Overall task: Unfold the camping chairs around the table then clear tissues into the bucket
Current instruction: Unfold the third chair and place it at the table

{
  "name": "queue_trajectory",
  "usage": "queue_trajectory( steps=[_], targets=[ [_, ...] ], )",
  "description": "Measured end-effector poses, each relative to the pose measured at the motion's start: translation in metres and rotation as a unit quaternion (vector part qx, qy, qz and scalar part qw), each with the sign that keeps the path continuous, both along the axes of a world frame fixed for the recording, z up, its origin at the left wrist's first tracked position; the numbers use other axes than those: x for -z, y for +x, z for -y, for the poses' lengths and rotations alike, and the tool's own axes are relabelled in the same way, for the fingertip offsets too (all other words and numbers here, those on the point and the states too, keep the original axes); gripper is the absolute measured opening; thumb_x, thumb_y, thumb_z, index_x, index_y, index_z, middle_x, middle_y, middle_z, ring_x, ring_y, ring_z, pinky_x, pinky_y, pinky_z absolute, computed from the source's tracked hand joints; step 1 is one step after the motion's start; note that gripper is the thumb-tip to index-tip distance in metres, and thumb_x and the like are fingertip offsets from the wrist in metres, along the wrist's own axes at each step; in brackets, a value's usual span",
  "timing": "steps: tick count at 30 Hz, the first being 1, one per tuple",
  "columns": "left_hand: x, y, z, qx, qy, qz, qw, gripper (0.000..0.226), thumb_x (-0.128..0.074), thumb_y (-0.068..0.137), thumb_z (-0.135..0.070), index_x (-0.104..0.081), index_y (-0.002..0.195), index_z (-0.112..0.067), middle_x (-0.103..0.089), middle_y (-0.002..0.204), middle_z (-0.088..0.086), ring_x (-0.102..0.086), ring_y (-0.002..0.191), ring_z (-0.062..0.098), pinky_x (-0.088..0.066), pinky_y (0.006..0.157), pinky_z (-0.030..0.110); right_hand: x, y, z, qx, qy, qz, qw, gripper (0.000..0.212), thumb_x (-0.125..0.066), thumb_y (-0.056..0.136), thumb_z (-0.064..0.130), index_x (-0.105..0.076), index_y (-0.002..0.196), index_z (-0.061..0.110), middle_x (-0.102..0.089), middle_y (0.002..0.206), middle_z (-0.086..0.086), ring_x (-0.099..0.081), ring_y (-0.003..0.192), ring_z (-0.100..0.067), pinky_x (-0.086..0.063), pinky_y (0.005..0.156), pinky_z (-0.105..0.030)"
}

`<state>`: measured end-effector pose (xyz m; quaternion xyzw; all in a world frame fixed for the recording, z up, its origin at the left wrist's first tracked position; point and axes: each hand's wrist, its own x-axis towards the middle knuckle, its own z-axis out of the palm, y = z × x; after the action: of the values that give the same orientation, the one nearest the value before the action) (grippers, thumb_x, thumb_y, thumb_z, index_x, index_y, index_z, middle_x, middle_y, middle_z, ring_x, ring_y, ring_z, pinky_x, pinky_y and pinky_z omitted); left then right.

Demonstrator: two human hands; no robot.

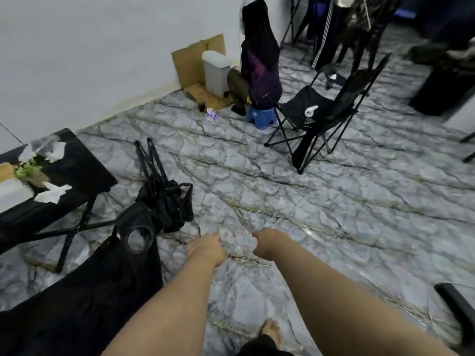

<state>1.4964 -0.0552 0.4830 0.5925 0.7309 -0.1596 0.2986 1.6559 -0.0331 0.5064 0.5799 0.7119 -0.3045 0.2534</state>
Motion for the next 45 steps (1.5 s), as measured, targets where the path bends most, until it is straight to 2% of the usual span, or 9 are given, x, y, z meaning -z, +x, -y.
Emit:
queue_trajectory(
  steps=[5,11,17,20,24,28,32,39,45],
  targets=[
    [0.004,0.061,-0.072,0.009,-0.035,0.067,0.997,0.055,-0.047,0.088,-0.042,-0.034,0.140,-0.027,-0.037,0.146,0.006,-0.042,0.129,0.028,-0.040,0.105,0.041,0.003,0.058,-0.075,-0.014,-0.016,0.020,1.000,0.058,-0.042,0.099,0.023,-0.016,0.150,0.021,-0.021,0.157,-0.012,-0.031,0.139,-0.033,-0.034,0.111,-0.046],
    [0.009,0.085,-0.162,0.028,-0.007,0.073,0.997,0.066,-0.047,0.091,-0.042,-0.018,0.147,-0.026,-0.015,0.158,0.002,-0.012,0.145,0.027,-0.022,0.115,0.048,0.014,0.082,-0.155,-0.033,-0.024,0.009,0.999,0.066,-0.048,0.097,0.033,-0.012,0.151,0.022,-0.006,0.160,-0.004,-0.012,0.146,-0.028,-0.024,0.115,-0.050],
    [0.022,0.063,-0.273,-0.017,-0.009,0.092,0.996,0.060,-0.046,0.092,-0.041,-0.023,0.145,-0.024,-0.024,0.154,0.005,-0.023,0.140,0.026,-0.028,0.113,0.043,0.019,0.065,-0.287,-0.077,-0.040,0.006,0.996,0.068,-0.047,0.097,0.033,-0.009,0.152,0.020,0.001,0.161,-0.004,-0.011,0.147,-0.027,-0.021,0.117,-0.044],
    [0.021,0.038,-0.346,-0.050,-0.017,0.079,0.995,0.062,-0.046,0.092,-0.044,-0.021,0.146,-0.029,-0.021,0.155,0.003,-0.020,0.142,0.025,-0.022,0.115,0.046,0.014,0.040,-0.369,-0.094,-0.033,0.013,0.995,0.067,-0.046,0.098,0.033,-0.009,0.151,0.020,-0.003,0.161,-0.004,-0.014,0.146,-0.028,-0.022,0.117,-0.043],
    [0.012,0.005,-0.440,-0.097,0.001,0.075,0.992,0.057,-0.048,0.090,-0.043,-0.032,0.142,-0.026,-0.033,0.149,0.004,-0.031,0.136,0.025,-0.036,0.107,0.040,0.010,0.006,-0.469,-0.128,0.001,0.017,0.992,0.065,-0.048,0.096,0.036,-0.015,0.151,0.019,-0.012,0.159,-0.006,-0.024,0.143,-0.030,-0.029,0.114,-0.045],
    [0.004,-0.018,-0.512,-0.136,0.006,0.076,0.988,0.060,-0.049,0.089,-0.040,-0.027,0.144,-0.026,-0.028,0.152,0.006,-0.026,0.139,0.026,-0.028,0.113,0.043,0.006,-0.024,-0.552,-0.165,-0.015,0.010,0.986,0.065,-0.048,0.096,0.034,-0.016,0.150,0.016,-0.012,0.159,-0.008,-0.023,0.143,-0.030,-0.027,0.115,-0.043],
    [0.011,-0.047,-0.578,-0.194,0.023,0.077,0.978,0.057,-0.047,0.090,-0.043,-0.031,0.142,-0.027,-0.033,0.149,0.005,-0.031,0.136,0.026,-0.031,0.110,0.045,0.015,-0.060,-0.640,-0.225,-0.007,0.012,0.974,0.063,-0.051,0.093,0.037,-0.025,0.148,0.018,-0.025,0.154,-0.007,-0.032,0.138,-0.028,-0.031,0.112,-0.042],
    [0.020,-0.089,-0.650,-0.410,0.032,0.129,0.902,0.060,-0.046,0.089,-0.048,-0.028,0.144,-0.030,-0.033,0.149,0.004,-0.035,0.134,0.027,-0.031,0.111,0.045,0.022,-0.148,-0.764,-0.398,-0.021,0.012,0.917,0.059,-0.048,0.095,0.034,-0.026,0.147,0.015,-0.026,0.154,-0.010,-0.031,0.139,-0.028,-0.030,0.110,-0.037],
    [0.033,-0.137,-0.639,-0.570,0.029,0.120,0.812,0.057,-0.044,0.092,-0.042,-0.026,0.144,-0.027,-0.027,0.152,0.003,-0.030,0.136,0.028,-0.028,0.111,0.048,0.047,-0.243,-0.792,-0.549,-0.051,0.028,0.834,0.049,-0.049,0.094,0.028,-0.040,0.140,0.016,-0.040,0.145,-0.011,-0.043,0.128,-0.026,-0.037,0.105,-0.033]
  ],
)
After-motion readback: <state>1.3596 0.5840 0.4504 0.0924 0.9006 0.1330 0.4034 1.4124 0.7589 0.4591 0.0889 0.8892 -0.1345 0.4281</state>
